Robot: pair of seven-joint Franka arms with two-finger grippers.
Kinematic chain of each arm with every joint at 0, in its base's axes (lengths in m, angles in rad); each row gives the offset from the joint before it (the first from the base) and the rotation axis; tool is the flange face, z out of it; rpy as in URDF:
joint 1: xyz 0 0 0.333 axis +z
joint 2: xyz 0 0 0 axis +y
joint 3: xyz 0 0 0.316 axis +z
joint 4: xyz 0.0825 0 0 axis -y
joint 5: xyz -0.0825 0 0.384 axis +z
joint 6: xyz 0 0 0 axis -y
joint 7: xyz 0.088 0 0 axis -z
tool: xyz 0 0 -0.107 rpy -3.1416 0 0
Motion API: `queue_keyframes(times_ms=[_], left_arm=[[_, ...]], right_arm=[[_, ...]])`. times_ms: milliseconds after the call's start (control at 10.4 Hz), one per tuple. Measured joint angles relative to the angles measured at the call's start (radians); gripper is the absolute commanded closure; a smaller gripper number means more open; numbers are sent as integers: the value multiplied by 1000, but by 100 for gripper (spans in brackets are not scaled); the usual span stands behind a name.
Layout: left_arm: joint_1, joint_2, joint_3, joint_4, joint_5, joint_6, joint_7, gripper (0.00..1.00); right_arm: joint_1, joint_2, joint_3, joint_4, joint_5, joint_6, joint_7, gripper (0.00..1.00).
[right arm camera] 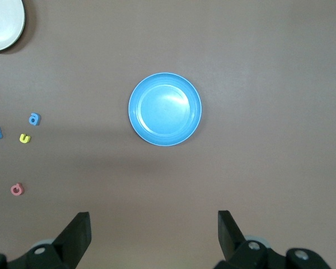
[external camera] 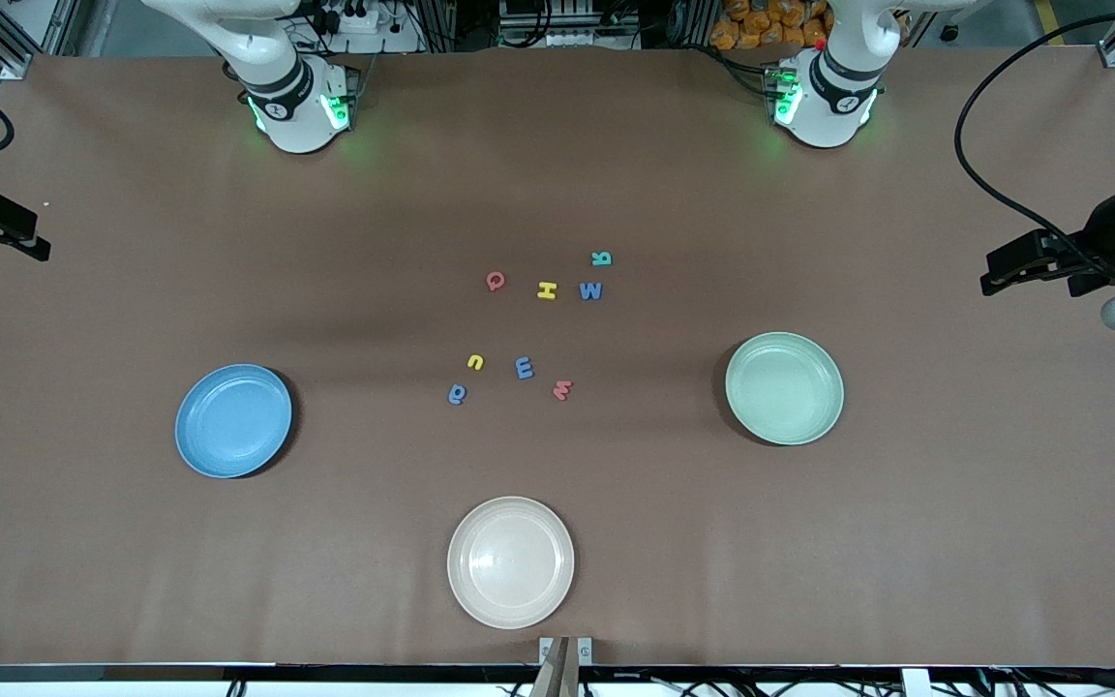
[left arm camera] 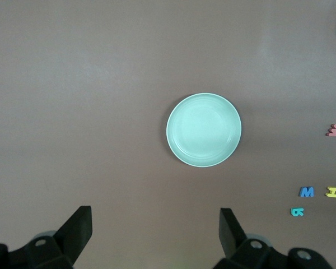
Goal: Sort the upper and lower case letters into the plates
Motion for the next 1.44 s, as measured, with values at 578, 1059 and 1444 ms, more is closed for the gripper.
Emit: queue_keyframes(times_ms=[578, 1059, 1444], left_arm=[[-4, 5, -28, -4, 1, 0, 11, 0], [-78, 160, -144, -57, -3, 105, -124, 0], [-318, 303, -170, -56, -8, 276, -434, 0]], right_arm=[[0, 0, 0, 0, 0, -1, 0, 0], [-23, 11, -4, -37, 0, -4, 2, 0], [-96, 43, -6, -123, 0, 6, -2, 0]])
